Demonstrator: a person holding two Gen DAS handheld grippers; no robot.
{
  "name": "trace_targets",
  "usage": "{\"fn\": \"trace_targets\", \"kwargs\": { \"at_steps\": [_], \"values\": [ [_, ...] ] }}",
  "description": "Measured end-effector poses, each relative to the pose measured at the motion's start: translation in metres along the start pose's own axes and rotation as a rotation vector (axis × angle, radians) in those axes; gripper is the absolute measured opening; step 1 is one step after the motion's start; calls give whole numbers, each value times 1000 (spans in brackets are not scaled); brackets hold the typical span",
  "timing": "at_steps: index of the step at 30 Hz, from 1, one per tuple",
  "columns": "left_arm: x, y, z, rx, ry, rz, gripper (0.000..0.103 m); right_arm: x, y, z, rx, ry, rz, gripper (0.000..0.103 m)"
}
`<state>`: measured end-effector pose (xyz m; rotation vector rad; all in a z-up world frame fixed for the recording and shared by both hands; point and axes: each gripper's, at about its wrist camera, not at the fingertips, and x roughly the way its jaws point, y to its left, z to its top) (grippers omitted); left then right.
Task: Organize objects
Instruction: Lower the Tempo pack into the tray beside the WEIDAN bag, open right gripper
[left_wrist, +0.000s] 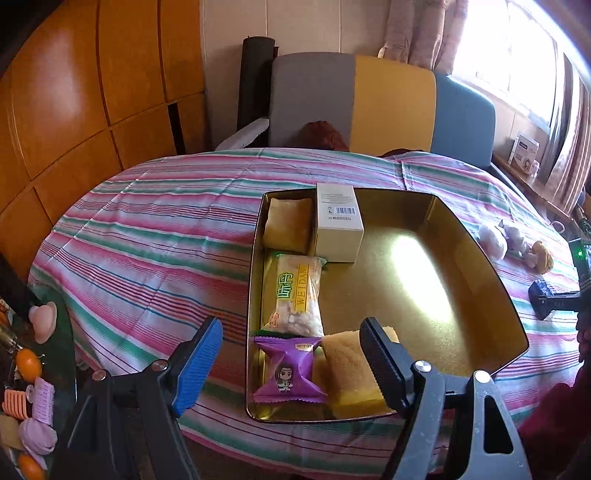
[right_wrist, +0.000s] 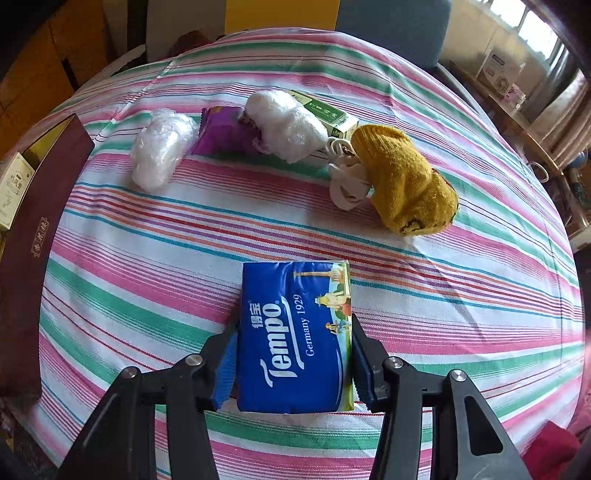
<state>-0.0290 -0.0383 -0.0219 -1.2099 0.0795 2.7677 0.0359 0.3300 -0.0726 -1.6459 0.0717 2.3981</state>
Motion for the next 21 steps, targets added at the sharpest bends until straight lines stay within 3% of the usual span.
{"fn": "trace_targets", "kwargs": {
  "at_steps": [7,12,16,21],
  "values": [
    [2,3,-1,-9,5,13,78,-14,3,6,57,-21,-37,52],
    [5,6,-4,-22,15,18,78,-66,18,26,102,-146,70,52],
    [2,16,-1,-59,-6,22,78,-98,73,46,-5,-217,211,52],
    [2,36,3,-130,-15,34,77,-102,173,56,-138,-202,368,52]
  ]
}}
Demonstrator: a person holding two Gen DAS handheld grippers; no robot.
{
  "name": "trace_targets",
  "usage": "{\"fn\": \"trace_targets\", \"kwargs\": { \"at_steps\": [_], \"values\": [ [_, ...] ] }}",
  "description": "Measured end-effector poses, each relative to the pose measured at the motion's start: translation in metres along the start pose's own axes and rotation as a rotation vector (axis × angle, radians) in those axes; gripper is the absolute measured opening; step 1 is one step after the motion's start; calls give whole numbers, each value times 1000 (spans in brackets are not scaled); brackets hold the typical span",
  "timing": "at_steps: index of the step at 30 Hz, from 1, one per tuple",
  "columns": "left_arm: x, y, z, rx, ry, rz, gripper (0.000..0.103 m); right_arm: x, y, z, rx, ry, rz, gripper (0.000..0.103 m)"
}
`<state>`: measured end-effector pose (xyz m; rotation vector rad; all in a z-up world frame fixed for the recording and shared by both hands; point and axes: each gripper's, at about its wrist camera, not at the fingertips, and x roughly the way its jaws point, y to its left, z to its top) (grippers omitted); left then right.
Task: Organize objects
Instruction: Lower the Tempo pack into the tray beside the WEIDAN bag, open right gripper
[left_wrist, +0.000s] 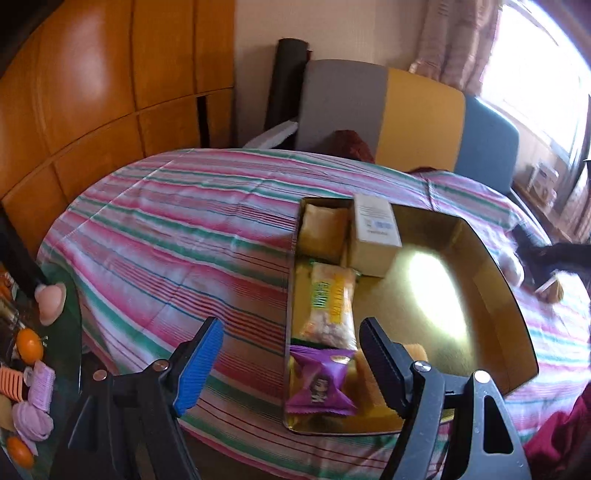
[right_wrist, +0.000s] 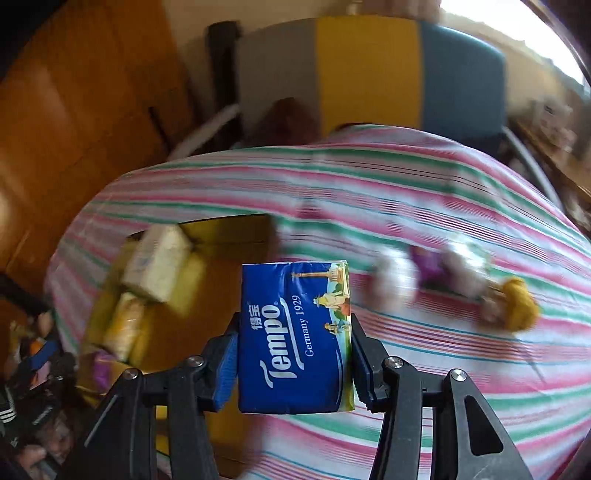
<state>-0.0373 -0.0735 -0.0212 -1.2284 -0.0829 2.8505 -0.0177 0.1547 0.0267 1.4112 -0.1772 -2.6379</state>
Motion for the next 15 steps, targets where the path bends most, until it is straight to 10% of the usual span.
{"fn": "trace_targets", "kwargs": {
  "at_steps": [15],
  "values": [
    [13,13,-1,-38,48,-24,76,139,118,-13,64,262,300,64]
  ]
}}
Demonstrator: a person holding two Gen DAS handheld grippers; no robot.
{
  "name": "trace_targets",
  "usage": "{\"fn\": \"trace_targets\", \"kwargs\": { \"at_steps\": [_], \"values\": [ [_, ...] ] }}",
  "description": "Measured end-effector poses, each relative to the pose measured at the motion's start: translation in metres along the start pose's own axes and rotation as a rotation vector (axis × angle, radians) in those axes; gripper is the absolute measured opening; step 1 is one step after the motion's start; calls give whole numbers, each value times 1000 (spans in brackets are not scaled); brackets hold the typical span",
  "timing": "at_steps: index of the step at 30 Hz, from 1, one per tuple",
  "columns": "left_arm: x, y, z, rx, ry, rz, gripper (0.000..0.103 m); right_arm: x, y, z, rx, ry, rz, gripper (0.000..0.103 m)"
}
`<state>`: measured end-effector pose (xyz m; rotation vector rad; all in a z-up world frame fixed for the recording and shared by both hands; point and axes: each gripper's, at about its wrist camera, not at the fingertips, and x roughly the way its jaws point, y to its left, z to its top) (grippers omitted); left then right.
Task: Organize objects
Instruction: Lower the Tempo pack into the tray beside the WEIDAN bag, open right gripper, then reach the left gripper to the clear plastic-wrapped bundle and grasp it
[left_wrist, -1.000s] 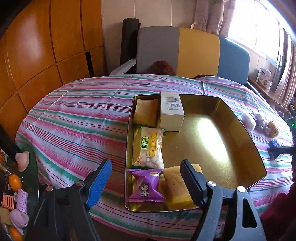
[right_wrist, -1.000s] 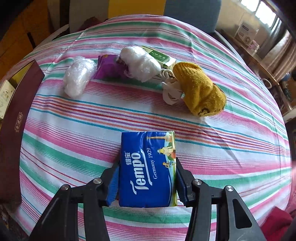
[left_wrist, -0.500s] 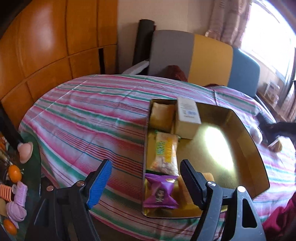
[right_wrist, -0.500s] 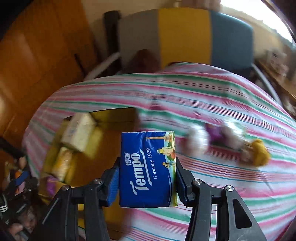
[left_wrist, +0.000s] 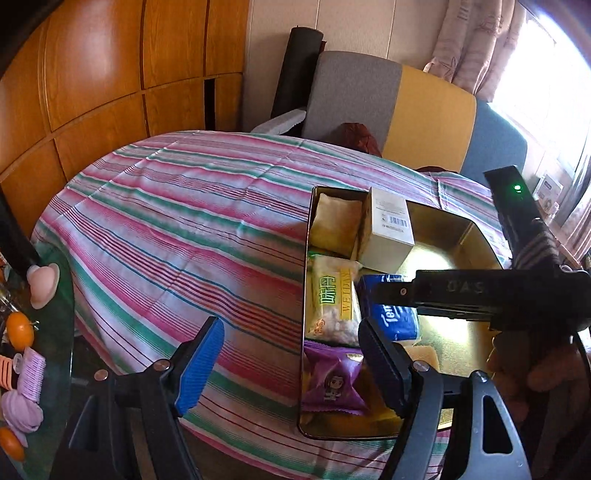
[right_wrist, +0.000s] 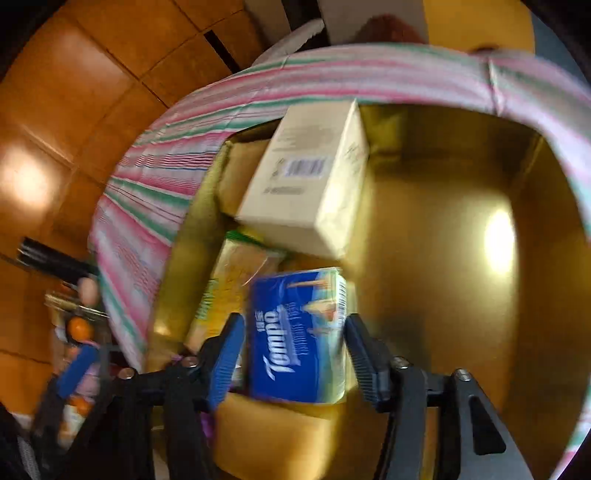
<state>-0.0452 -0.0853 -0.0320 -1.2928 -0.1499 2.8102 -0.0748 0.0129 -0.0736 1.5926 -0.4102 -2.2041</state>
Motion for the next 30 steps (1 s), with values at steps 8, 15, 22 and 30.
{"fn": "trace_targets", "kwargs": {
  "at_steps": [8,15,22,30],
  "values": [
    [-1,-9,-2,34,-3,-1,76,-25,-10,-9,9,-82,41,73],
    [-4,-19,-3,71,-18,5,76,-87,-27,-21,-94,-205,-103,89],
    [-5,-28,-5,102,-14,6,76,-158,-86,-29,-53,-338,-252,96],
    [-6,-37,-4,109,-4,-45,76,-225,-178,-32,77,-422,-477,96]
  ]
}}
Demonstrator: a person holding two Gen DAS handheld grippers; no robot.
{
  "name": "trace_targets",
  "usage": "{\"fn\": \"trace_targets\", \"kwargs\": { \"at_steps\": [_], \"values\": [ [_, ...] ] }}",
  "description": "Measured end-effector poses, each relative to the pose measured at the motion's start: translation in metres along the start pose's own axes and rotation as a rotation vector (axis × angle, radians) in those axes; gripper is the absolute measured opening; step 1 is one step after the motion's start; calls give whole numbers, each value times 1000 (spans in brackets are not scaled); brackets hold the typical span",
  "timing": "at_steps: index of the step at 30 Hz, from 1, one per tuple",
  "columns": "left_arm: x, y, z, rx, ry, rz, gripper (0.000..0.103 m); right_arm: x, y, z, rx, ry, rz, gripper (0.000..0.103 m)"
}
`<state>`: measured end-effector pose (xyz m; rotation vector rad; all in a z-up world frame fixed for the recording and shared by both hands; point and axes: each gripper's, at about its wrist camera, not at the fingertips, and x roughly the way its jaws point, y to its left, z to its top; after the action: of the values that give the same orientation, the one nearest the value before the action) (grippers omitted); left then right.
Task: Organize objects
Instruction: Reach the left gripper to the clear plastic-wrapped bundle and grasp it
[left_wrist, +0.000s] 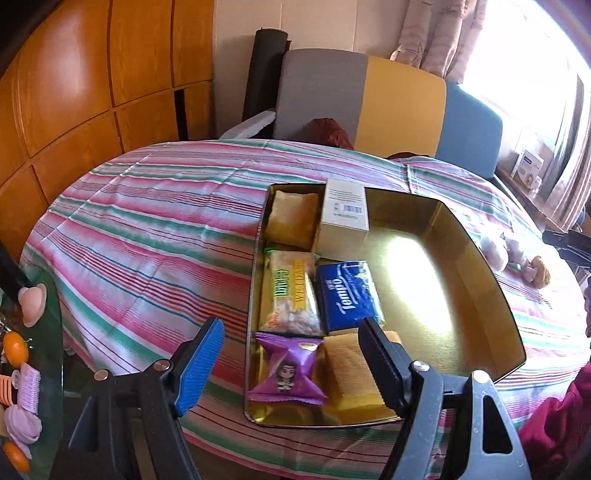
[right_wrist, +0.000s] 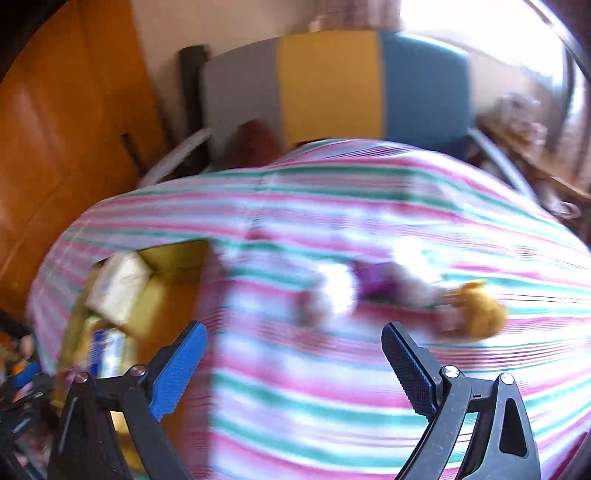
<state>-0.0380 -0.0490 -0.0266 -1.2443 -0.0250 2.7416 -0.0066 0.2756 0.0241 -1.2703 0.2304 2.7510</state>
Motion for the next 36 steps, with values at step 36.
{"fn": "trace_targets", "kwargs": {
  "at_steps": [36],
  "values": [
    [30,-269,81,355,123,-362,57,0,-189,-28,596,-36,-22,98]
  ]
}}
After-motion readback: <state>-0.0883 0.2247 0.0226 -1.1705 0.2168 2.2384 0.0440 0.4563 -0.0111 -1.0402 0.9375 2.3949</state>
